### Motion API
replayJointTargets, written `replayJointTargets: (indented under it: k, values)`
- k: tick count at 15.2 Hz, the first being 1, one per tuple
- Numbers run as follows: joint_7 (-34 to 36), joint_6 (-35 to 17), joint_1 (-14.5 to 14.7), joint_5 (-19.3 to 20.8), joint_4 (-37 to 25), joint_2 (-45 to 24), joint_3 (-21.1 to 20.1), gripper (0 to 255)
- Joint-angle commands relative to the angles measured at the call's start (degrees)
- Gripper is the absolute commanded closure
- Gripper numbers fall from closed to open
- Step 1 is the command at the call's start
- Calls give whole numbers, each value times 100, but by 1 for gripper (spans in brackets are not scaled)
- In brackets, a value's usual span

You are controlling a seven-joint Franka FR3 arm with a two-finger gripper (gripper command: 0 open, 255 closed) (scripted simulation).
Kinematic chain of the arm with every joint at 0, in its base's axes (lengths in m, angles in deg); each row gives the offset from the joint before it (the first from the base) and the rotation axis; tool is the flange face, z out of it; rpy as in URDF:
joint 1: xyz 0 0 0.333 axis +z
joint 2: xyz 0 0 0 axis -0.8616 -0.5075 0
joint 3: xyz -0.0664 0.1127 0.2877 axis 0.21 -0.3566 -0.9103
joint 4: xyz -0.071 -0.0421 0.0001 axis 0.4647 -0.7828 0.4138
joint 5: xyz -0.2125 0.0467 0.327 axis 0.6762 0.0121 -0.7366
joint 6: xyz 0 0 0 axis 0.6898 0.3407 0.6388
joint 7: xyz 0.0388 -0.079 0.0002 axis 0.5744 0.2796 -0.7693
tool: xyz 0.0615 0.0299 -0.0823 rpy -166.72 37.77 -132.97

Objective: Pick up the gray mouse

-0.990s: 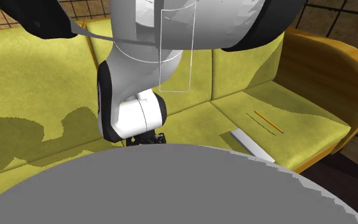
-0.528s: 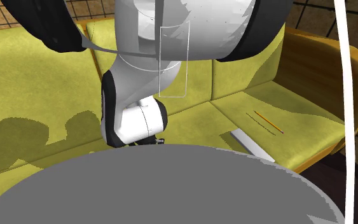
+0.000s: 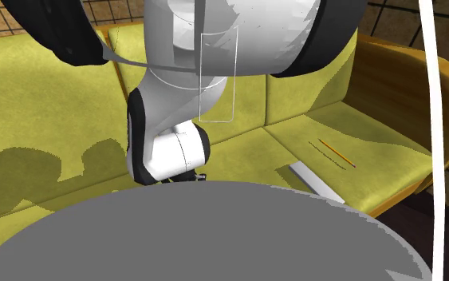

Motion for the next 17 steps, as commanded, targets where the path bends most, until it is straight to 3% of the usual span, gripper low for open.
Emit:
replayJointTargets:
  k: [1,17]
  values:
    - [-10,36,-19,-22,42,64,-28,255]
    - [-330,776,-370,-464,354,1115,-481,255]
